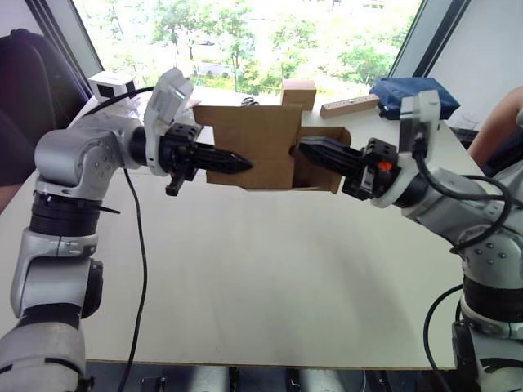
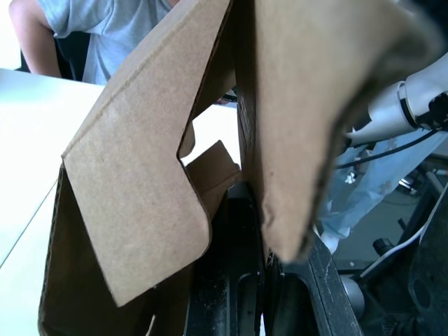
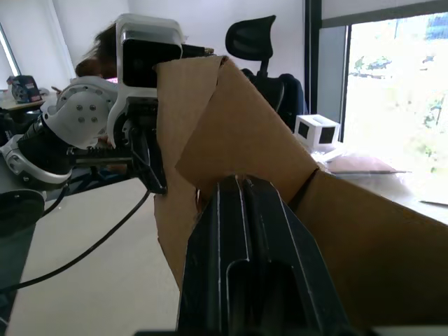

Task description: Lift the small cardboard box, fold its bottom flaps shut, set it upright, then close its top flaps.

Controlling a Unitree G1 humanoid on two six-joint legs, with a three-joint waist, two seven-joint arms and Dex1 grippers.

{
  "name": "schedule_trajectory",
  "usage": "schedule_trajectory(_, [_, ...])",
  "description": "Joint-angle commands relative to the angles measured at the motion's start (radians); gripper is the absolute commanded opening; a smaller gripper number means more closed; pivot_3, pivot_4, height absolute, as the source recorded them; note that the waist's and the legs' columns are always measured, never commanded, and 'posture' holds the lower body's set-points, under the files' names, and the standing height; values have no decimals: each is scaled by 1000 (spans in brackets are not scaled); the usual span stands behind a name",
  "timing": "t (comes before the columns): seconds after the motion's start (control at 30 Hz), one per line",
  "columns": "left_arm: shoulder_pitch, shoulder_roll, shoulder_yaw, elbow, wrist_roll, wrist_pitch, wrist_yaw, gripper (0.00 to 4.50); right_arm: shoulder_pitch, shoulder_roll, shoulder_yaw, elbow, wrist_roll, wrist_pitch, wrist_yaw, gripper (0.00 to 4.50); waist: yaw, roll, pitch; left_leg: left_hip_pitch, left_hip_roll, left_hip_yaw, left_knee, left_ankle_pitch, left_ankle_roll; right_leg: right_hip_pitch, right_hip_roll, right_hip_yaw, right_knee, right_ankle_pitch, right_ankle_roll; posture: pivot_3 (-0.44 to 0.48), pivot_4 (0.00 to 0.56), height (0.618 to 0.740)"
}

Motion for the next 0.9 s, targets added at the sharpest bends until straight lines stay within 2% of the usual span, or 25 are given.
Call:
schedule_trajectory(0.03, [-22, -4, 4, -23, -4, -11, -13, 0, -7, 13, -6, -39, 2, -11, 1, 50, 0, 0, 0, 0, 0, 0, 0, 0, 0, 0, 0, 0, 0, 0, 0, 0, 150, 740])
schedule_trajectory(0.2, [23, 7, -19, -111, -33, 26, -50, 0, -38, 50, 27, -7, -46, -33, 18, 50, 0, 0, 0, 0, 0, 0, 0, 0, 0, 0, 0, 0, 0, 0, 0, 0, 150, 740])
schedule_trajectory(0.63, [10, -25, -13, -55, 8, -13, 15, 0, -40, 71, 34, -11, -53, -18, 30, 50, 0, 0, 0, 0, 0, 0, 0, 0, 0, 0, 0, 0, 0, 0, 0, 0, 150, 740])
schedule_trajectory(0.8, [11, -29, -10, -35, 22, -36, 21, 0, -6, 56, 17, -32, -46, -17, 43, 50, 0, 0, 0, 0, 0, 0, 0, 0, 0, 0, 0, 0, 0, 0, 0, 0, 150, 740])
schedule_trajectory(0.9, [12, -25, -10, -31, 27, -45, 20, 0, 35, 11, -25, -48, -44, -12, 60, 50, 1, 0, 0, 0, 0, 0, 0, 0, 0, 0, 0, 0, 0, 0, 0, 0, 150, 740])
